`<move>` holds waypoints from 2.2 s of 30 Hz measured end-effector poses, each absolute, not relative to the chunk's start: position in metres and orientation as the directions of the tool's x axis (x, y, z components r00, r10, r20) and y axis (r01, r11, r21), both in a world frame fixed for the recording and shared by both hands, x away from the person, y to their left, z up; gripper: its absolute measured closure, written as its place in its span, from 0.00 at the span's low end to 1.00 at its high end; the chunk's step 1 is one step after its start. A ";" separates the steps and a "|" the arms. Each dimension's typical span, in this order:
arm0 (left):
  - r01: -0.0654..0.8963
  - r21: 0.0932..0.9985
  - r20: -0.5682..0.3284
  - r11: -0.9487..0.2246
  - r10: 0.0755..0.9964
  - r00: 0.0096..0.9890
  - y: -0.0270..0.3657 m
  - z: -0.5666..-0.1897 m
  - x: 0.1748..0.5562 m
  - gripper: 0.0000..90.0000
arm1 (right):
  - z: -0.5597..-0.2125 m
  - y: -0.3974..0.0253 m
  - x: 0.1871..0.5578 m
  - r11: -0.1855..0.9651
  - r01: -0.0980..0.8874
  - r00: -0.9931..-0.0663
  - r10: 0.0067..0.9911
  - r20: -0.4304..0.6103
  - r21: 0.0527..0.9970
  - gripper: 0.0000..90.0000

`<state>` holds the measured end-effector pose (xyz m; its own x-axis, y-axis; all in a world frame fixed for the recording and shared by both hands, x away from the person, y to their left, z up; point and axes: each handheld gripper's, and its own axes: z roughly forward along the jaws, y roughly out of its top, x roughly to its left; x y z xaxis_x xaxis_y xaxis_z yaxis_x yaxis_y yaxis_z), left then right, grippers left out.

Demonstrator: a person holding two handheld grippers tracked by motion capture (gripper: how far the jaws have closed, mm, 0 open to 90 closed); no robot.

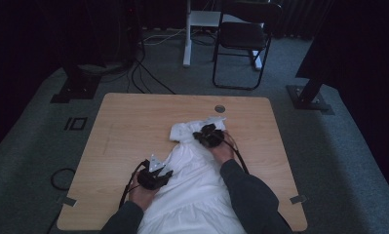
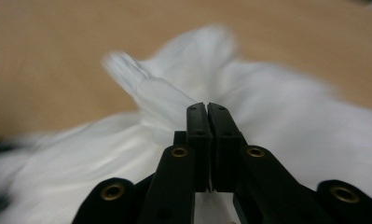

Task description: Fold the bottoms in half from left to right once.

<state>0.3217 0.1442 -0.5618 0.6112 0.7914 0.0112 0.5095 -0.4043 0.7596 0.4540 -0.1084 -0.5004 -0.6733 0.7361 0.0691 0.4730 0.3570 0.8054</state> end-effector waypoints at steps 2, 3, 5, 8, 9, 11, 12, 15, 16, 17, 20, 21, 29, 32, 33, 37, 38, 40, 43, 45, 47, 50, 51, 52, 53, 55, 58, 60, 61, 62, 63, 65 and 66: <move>0.512 0.760 0.009 -0.401 0.794 0.608 0.144 -0.562 0.320 0.67 | -0.489 -0.139 0.460 0.229 0.503 -0.590 0.796 0.138 0.833 0.99; 0.512 0.760 0.009 -0.401 0.794 0.608 0.144 -0.562 0.320 0.67 | -0.489 -0.139 0.460 0.229 0.503 -0.590 0.796 0.138 0.833 0.99; 0.510 0.760 0.011 -0.402 0.793 0.609 0.144 -0.562 0.317 0.67 | -0.482 -0.175 0.463 0.120 0.519 -0.498 0.847 0.185 0.846 0.99; 0.505 0.760 0.017 -0.409 0.789 0.614 0.143 -0.562 0.316 0.67 | -0.487 -0.206 0.464 0.060 0.553 -0.450 0.861 0.238 0.831 0.99; 0.505 0.760 0.016 -0.408 0.789 0.614 0.143 -0.562 0.316 0.67 | -0.492 -0.211 0.464 0.066 0.567 -0.447 0.862 0.239 0.821 0.99; 0.506 0.761 0.015 -0.407 0.789 0.614 0.143 -0.562 0.316 0.67 | -0.511 -0.213 0.464 0.104 0.588 -0.449 0.867 0.216 0.802 0.99; 0.504 0.759 0.019 -0.411 0.789 0.614 0.142 -0.562 0.316 0.67 | -0.516 -0.213 0.465 0.104 0.595 -0.444 0.869 0.218 0.797 0.99; 0.503 0.761 0.019 -0.410 0.789 0.614 0.142 -0.562 0.315 0.66 | -0.529 -0.212 0.469 0.119 0.630 -0.427 0.878 0.215 0.768 0.97; 0.507 0.760 0.009 -0.407 0.786 0.619 0.142 -0.562 0.314 0.66 | -0.531 -0.211 0.469 0.128 0.636 -0.422 0.883 0.204 0.761 0.94; 0.509 0.759 -0.003 -0.406 0.780 0.626 0.142 -0.562 0.314 0.63 | -0.532 -0.211 0.470 0.136 0.648 -0.412 0.890 0.194 0.749 0.87; 0.502 0.754 0.023 -0.423 0.781 0.624 0.142 -0.553 0.315 0.56 | -0.525 -0.213 0.465 0.125 0.628 -0.404 0.896 0.185 0.768 0.69; 0.492 0.761 0.032 -0.423 0.782 0.623 0.142 -0.547 0.317 0.54 | -0.519 -0.212 0.462 0.128 0.611 -0.411 0.895 0.175 0.781 0.64; 0.423 0.823 0.051 -0.379 0.791 0.609 0.123 -0.492 0.395 0.46 | -0.526 -0.185 0.468 0.232 0.634 -0.431 0.898 0.088 0.738 0.40; 0.445 0.811 0.054 -0.381 0.804 0.592 0.111 -0.499 0.420 0.46 | -0.537 -0.182 0.474 0.221 0.667 -0.403 0.910 0.095 0.711 0.40; 0.473 0.787 0.070 -0.397 0.818 0.570 0.100 -0.514 0.440 0.46 | -0.545 -0.180 0.477 0.207 0.684 -0.382 0.919 0.101 0.700 0.40; 0.531 0.745 0.063 -0.403 0.835 0.547 0.087 -0.542 0.456 0.46 | -0.551 -0.177 0.477 0.209 0.689 -0.375 0.922 0.095 0.694 0.44; 0.542 0.740 0.056 -0.399 0.839 0.541 0.085 -0.547 0.456 0.47 | -0.551 -0.176 0.476 0.221 0.681 -0.382 0.921 0.081 0.698 0.44; 0.556 0.745 0.024 -0.368 0.848 0.530 0.087 -0.556 0.451 0.47 | -0.553 -0.173 0.471 0.247 0.669 -0.390 0.920 0.049 0.701 0.44; 0.571 0.750 -0.004 -0.334 0.861 0.508 0.093 -0.558 0.441 0.47 | -0.555 -0.171 0.463 0.250 0.654 -0.386 0.922 0.031 0.713 0.44; 0.570 0.750 0.000 -0.335 0.863 0.506 0.093 -0.558 0.430 0.47 | -0.557 -0.170 0.452 0.251 0.642 -0.389 0.921 0.026 0.725 0.45; 0.567 0.750 0.004 -0.340 0.860 0.511 0.094 -0.559 0.416 0.48 | -0.557 -0.170 0.441 0.254 0.639 -0.396 0.918 0.028 0.726 0.45; 0.566 0.751 0.002 -0.340 0.859 0.512 0.096 -0.559 0.401 0.48 | -0.559 -0.171 0.428 0.258 0.630 -0.406 0.913 0.028 0.732 0.45; 0.564 0.752 0.002 -0.341 0.857 0.516 0.097 -0.560 0.389 0.48 | -0.560 -0.172 0.414 0.267 0.620 -0.422 0.906 0.027 0.737 0.45; 0.564 0.752 0.002 -0.341 0.857 0.516 0.097 -0.560 0.389 0.48 | -0.560 -0.172 0.410 0.269 0.617 -0.426 0.904 0.026 0.739 0.45; 0.565 0.751 0.002 -0.342 0.857 0.515 0.098 -0.560 0.377 0.48 | -0.561 -0.172 0.404 0.274 0.612 -0.435 0.900 0.026 0.742 0.45; 0.565 0.750 0.003 -0.343 0.857 0.516 0.098 -0.560 0.374 0.48 | -0.562 -0.172 0.397 0.275 0.605 -0.441 0.897 0.027 0.748 0.45; 0.563 0.751 0.006 -0.345 0.856 0.517 0.097 -0.561 0.362 0.48 | -0.564 -0.172 0.391 0.278 0.591 -0.451 0.892 0.025 0.757 0.45; 0.557 0.749 0.019 -0.358 0.853 0.522 0.096 -0.561 0.360 0.48 | -0.564 -0.171 0.391 0.278 0.591 -0.452 0.892 0.026 0.758 0.45; 0.558 0.750 0.014 -0.355 0.852 0.523 0.095 -0.561 0.361 0.48 | -0.564 -0.171 0.391 0.277 0.591 -0.452 0.891 0.026 0.758 0.45; 0.558 0.750 0.014 -0.355 0.852 0.523 0.095 -0.561 0.361 0.48 | -0.564 -0.171 0.391 0.280 0.589 -0.455 0.890 0.025 0.758 0.45; 0.560 0.750 0.005 -0.353 0.849 0.528 0.095 -0.561 0.362 0.48 | -0.564 -0.171 0.391 0.280 0.589 -0.455 0.890 0.025 0.758 0.45; 0.570 0.744 -0.014 -0.349 0.844 0.536 0.096 -0.560 0.364 0.43 | -0.564 -0.171 0.391 0.280 0.588 -0.455 0.890 0.025 0.759 0.45; 0.593 0.725 -0.033 -0.349 0.843 0.537 0.098 -0.556 0.368 0.43 | -0.564 -0.171 0.391 0.280 0.587 -0.456 0.890 0.024 0.760 0.45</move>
